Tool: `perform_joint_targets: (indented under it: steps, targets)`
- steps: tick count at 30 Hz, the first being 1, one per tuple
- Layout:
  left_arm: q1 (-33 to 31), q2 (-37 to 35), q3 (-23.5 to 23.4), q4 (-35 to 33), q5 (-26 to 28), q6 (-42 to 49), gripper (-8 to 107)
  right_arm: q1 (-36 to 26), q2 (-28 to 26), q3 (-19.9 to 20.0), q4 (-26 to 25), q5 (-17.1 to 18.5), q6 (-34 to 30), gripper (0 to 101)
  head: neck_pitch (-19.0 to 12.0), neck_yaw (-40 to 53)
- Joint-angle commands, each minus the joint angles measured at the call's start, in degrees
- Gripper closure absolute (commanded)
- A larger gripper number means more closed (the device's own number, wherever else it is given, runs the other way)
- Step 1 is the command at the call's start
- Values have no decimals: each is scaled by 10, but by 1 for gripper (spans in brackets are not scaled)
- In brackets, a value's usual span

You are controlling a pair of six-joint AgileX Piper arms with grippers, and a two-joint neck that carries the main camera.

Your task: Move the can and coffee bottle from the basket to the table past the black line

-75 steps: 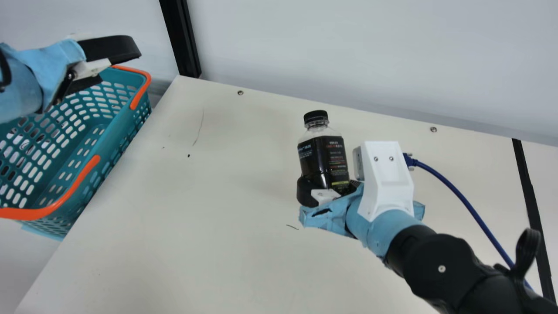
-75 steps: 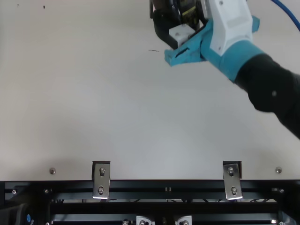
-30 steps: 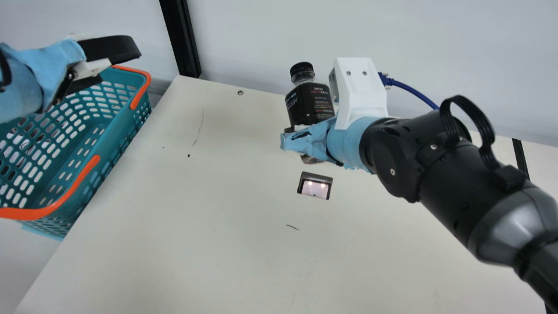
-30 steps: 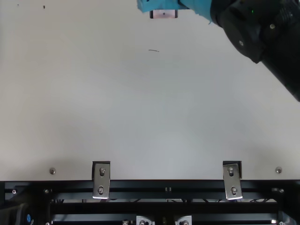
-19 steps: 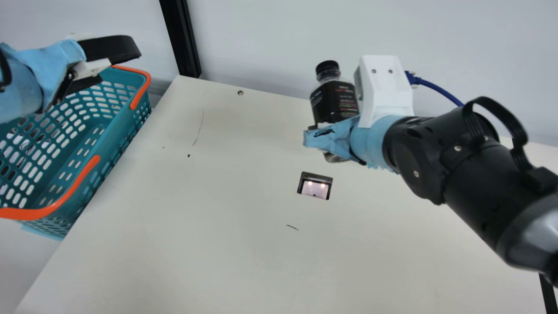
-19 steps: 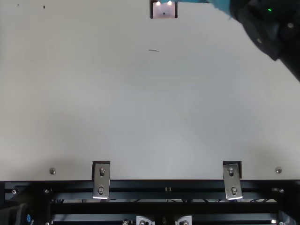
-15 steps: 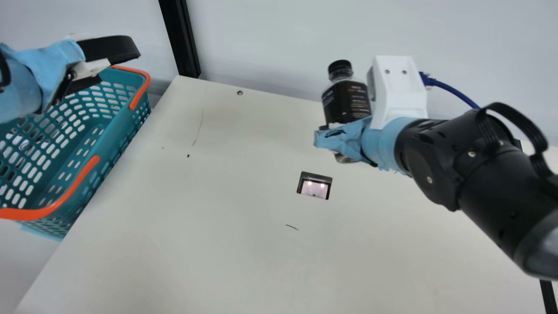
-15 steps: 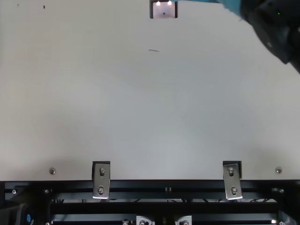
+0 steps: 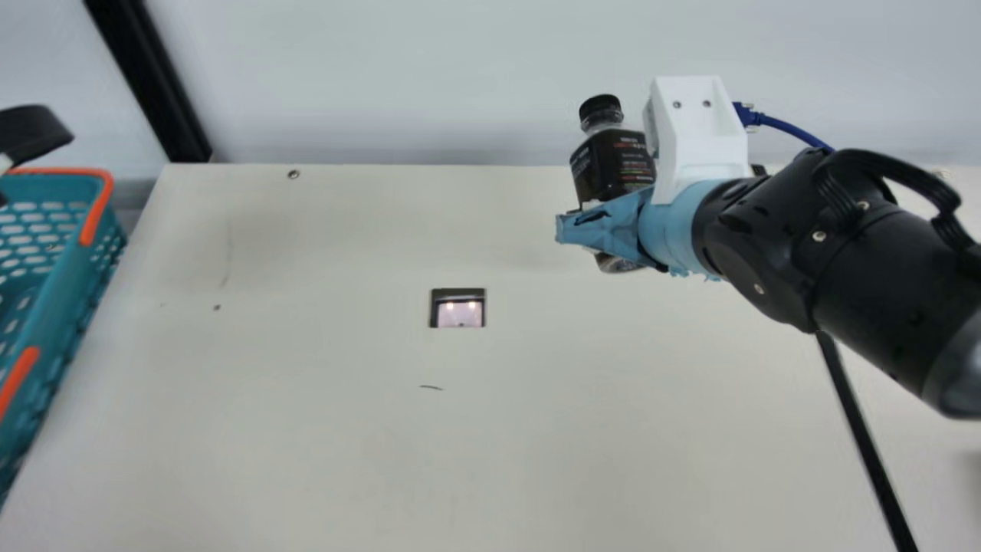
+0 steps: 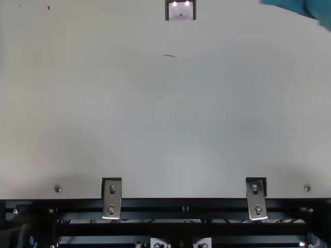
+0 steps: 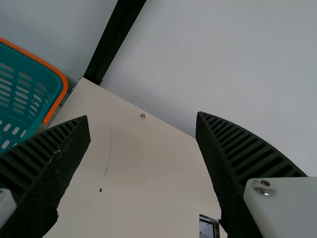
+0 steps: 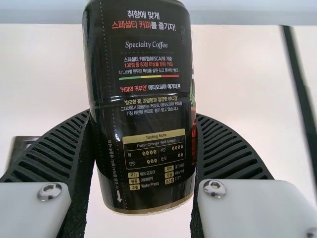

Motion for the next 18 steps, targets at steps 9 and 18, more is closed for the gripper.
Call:
perform_joint_targets:
  steps: [9, 18]
  targets:
    - [0, 0, 0, 0, 0, 0, 9, -97, -80, 92, -36, 14, 31, 101, -17, -141]
    - [0, 0, 0, 0, 0, 0, 9, -189, -146, 152, -33, 21, 14, 101, -36, -260]
